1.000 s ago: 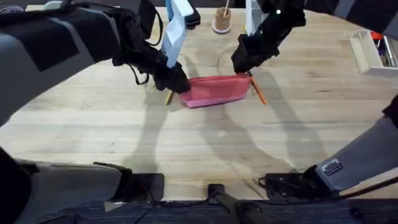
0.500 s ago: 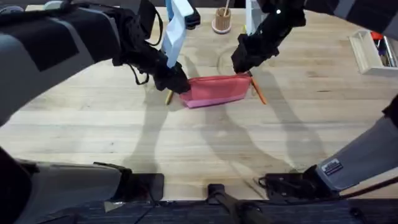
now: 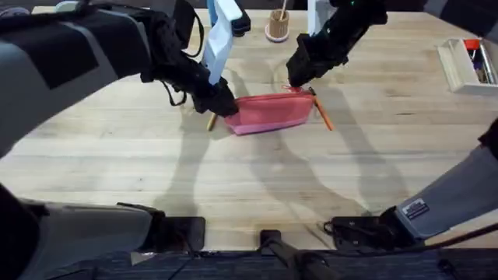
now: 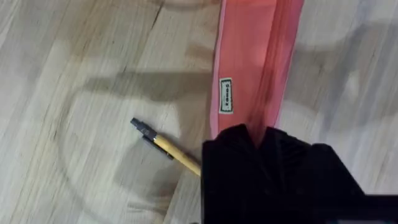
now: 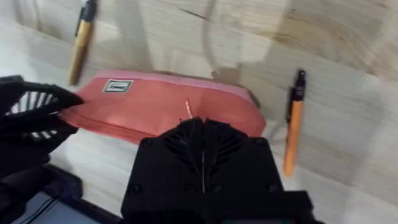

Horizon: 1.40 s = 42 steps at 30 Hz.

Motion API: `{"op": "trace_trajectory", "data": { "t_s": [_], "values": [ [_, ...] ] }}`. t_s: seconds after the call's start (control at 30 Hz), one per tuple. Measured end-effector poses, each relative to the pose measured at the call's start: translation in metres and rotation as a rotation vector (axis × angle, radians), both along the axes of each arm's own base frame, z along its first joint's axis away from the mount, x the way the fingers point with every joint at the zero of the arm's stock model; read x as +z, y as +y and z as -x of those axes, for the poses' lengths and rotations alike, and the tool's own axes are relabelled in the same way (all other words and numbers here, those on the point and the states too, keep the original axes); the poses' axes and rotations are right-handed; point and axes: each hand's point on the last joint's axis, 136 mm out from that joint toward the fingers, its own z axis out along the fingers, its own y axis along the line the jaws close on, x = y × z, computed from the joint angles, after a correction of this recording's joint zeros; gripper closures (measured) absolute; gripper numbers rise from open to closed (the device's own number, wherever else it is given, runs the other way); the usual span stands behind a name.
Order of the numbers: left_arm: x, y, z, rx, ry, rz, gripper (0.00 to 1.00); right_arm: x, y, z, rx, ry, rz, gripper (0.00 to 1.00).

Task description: Unzip the bag, pick up the pens from the table one at a time and place them inside, then zip the bag closed.

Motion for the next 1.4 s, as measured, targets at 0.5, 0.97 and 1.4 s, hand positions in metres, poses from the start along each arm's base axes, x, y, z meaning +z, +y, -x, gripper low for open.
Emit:
{"op": "trace_trajectory", "data": {
  "t_s": [0.5, 0.97, 1.4],
  "values": [
    [0.000, 0.000, 0.000, 0.000, -0.001, 0.000, 0.959, 0.006, 0.016, 0.006, 0.021, 0.028, -0.100, 0.971],
    [0.000, 0.000, 0.000, 0.000, -0.001, 0.000, 0.959, 0.033, 0.024, -0.012, 0.028, -0.049, -0.136, 0.971],
    [0.000, 0.000, 0.000, 0.000, -0.001, 0.000, 0.959, 0.052, 0.023, -0.022, 0.020, -0.091, -0.148, 0.971]
  ]
}}
